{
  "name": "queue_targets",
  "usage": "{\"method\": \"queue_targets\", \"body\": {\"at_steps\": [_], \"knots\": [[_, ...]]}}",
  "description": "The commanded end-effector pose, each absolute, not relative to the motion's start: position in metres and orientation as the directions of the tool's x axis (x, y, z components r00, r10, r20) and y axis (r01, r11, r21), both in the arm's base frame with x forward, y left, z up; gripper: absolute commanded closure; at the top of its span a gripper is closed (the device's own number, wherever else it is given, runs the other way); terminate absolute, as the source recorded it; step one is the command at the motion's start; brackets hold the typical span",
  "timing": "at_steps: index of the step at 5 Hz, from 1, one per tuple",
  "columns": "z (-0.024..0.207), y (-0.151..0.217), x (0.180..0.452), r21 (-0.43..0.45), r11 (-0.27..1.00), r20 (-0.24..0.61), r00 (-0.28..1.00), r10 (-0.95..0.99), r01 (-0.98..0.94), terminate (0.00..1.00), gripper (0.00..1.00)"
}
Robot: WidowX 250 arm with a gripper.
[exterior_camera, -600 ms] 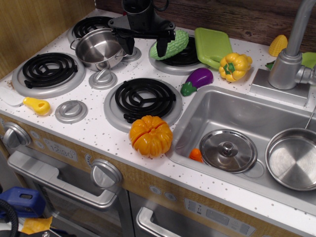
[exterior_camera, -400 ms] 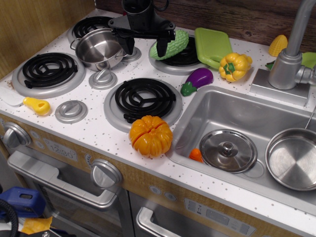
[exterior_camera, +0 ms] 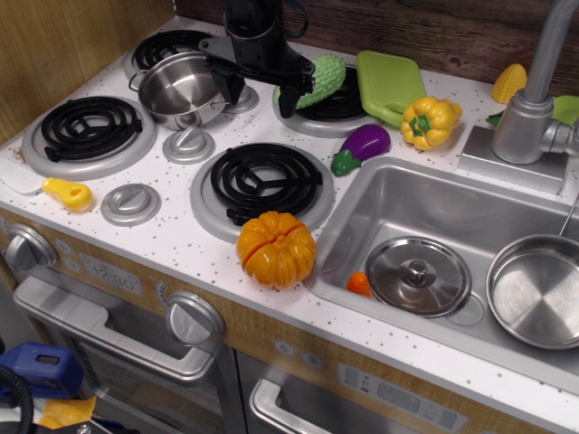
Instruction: Put green squash in pot or pan
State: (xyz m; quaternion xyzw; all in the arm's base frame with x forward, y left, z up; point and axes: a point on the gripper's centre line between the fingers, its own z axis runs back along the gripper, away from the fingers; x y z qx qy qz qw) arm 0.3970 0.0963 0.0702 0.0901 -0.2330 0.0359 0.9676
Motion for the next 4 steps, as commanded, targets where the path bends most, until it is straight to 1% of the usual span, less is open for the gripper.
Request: {"method": "queue_targets", "body": {"at_steps": [1, 2, 3, 4], "knots": [[0.095, 0.1, 0.418, 0.286, 0.958, 0.539, 0.823, -0.177, 0.018, 0.0, 0.0], [0.097, 0.102, 0.434, 0.295, 0.947, 0.594, 0.753, -0.284, 0.124, 0.0, 0.0], [0.092, 0.101, 0.45, 0.308, 0.935, 0.614, 0.715, -0.335, 0.173, 0.0, 0.0], [0.079, 0.104, 0.459, 0.277, 0.94, 0.644, 0.688, -0.334, 0.197, 0.0, 0.0]]}}
